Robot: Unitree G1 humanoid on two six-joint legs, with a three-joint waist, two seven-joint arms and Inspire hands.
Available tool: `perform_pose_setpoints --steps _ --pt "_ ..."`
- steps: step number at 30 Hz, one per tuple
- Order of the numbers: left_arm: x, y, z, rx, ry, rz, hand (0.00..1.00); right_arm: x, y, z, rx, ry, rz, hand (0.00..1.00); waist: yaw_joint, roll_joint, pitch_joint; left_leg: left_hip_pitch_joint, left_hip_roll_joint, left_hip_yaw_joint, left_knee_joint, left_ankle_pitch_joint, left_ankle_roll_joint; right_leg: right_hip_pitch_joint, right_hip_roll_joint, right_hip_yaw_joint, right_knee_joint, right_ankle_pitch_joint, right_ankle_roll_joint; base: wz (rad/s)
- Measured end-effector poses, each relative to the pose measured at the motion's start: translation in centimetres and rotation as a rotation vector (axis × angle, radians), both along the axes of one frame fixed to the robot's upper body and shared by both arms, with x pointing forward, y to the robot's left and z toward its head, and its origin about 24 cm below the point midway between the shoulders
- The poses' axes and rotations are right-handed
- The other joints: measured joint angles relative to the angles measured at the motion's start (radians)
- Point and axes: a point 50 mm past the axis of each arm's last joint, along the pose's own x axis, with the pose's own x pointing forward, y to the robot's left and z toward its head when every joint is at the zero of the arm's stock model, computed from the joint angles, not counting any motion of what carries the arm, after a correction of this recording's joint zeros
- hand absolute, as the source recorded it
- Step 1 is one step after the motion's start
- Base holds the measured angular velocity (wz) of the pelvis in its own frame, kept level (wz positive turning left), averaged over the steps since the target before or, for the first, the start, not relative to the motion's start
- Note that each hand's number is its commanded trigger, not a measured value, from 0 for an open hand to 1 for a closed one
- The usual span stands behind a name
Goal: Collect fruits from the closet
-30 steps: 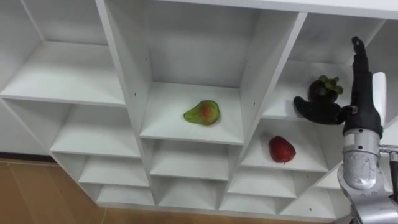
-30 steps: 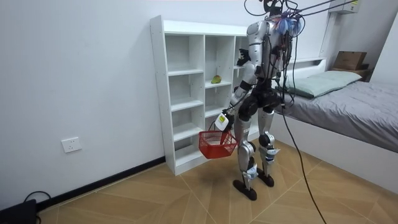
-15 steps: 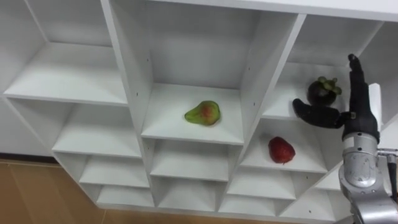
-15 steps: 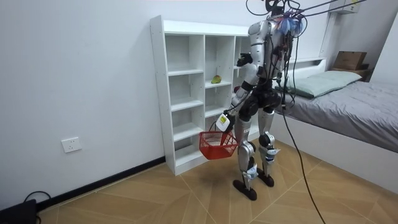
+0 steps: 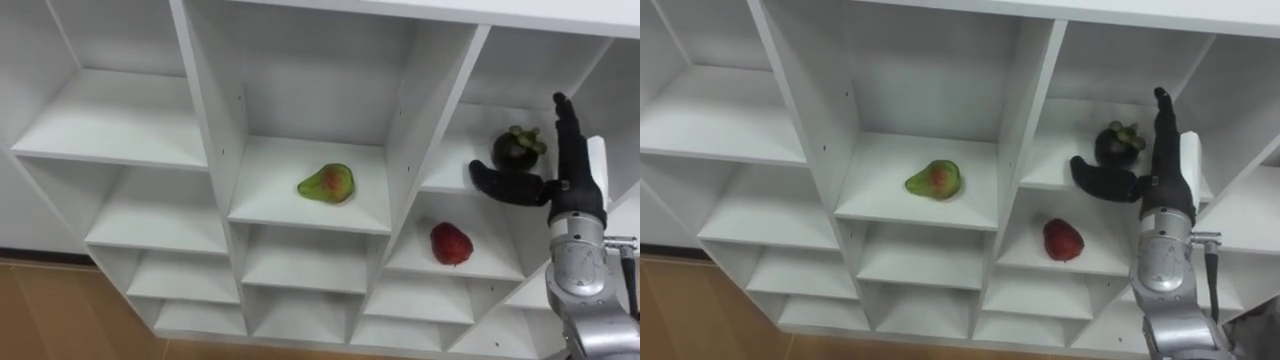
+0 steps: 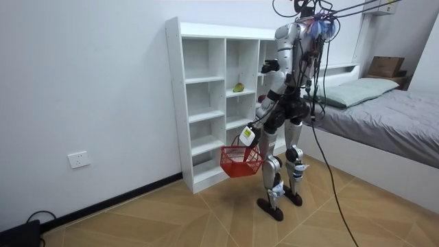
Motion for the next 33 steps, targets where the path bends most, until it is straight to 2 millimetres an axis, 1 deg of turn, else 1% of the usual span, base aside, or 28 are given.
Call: perform_pose_setpoints --steps 2,5,9,18,25,26,27,28,29,30,33 --pt "0.0 0.0 0.0 0.0 0.004 0.001 1.0 -0.1 -0.1 -0.3 0.027 0.014 0.001 0.0 -0.001 0.001 -0.001 0.0 0.0 -0.001 0.001 0.0 0.0 -0.001 0.0 -0.005 0.0 0.0 0.0 0.0" --pt "0.0 0.1 0.0 0.002 0.009 0.002 1.0 -0.1 -0.1 -0.4 0.032 0.025 0.022 0.0 -0.003 0.0 -0.0056 0.001 0.0 -0.003 0.001 0.0 0.0 0.0 -0.001 -0.005 0.0 0.0 0.0 0.01" --pt "-0.1 0.3 0.0 0.012 0.022 -0.017 1.0 -0.1 -0.1 -0.8 0.035 0.054 0.045 0.0 -0.014 -0.005 -0.0102 0.0 -0.001 -0.012 0.001 0.0 0.0 0.002 -0.002 -0.008 -0.001 0.0 0.0 0.05" --pt "0.5 0.6 0.2 0.04 0.024 -0.073 1.0 -0.1 -0.4 -0.7 0.012 0.083 0.1 0.0 -0.015 -0.005 -0.0126 0.0 -0.001 -0.012 0.001 0.0 0.0 0.001 0.0 -0.006 -0.001 0.0 0.0 0.0" --pt "0.4 0.6 0.3 0.044 0.027 -0.079 1.0 -0.1 -0.5 -0.7 0.012 0.092 0.117 0.0 -0.015 -0.004 -0.0141 0.002 0.0 -0.011 0.0 0.0 0.0 0.003 0.002 -0.005 0.0 0.0 0.0 0.0" --pt "0.4 0.6 0.3 0.044 0.027 -0.079 1.0 -0.1 -0.6 -0.7 0.012 0.094 0.121 0.21 -0.015 -0.004 -0.0141 0.002 0.0 -0.011 0.0 0.0 0.0 0.004 0.002 -0.005 0.0 0.0 -0.001 0.0" --pt "0.4 0.6 0.3 0.045 0.027 -0.079 1.0 -0.1 -0.7 -0.7 0.011 0.096 0.123 0.54 -0.015 -0.003 -0.0141 0.002 0.0 -0.011 0.0 0.0 0.0 0.007 0.002 -0.005 0.001 0.001 -0.001 0.0" --pt "0.4 0.6 0.3 0.045 0.027 -0.079 1.0 -0.1 -0.7 -0.7 0.01 0.097 0.125 0.67 -0.015 -0.003 -0.0139 0.002 0.0 -0.011 0.0 0.0 0.0 0.008 0.002 -0.005 0.001 0.001 -0.001 0.0" --pt "0.4 0.6 0.3 0.045 0.027 -0.079 1.0 -0.1 -0.8 -0.7 0.008 0.099 0.127 0.88 -0.015 -0.003 -0.014 0.002 0.0 -0.012 0.0 0.0 0.0 0.009 0.002 -0.005 0.001 0.001 -0.001 0.0" --pt "0.4 0.6 0.3 0.045 0.027 -0.079 1.0 -0.1 -0.9 -0.6 0.002 0.1 0.128 1.0 -0.015 -0.002 -0.0139 0.003 0.0 -0.012 -0.001 -0.001 0.0 0.009 0.002 -0.006 0.001 0.001 -0.001 0.0" --pt "0.4 0.6 0.3 0.045 0.027 -0.079 1.0 -0.2 -1.4 -0.4 -0.02 0.098 0.116 1.0 -0.014 0.0 -0.014 0.005 0.0 -0.013 -0.006 -0.001 0.0 0.012 0.003 -0.006 0.001 0.001 -0.001 0.0"
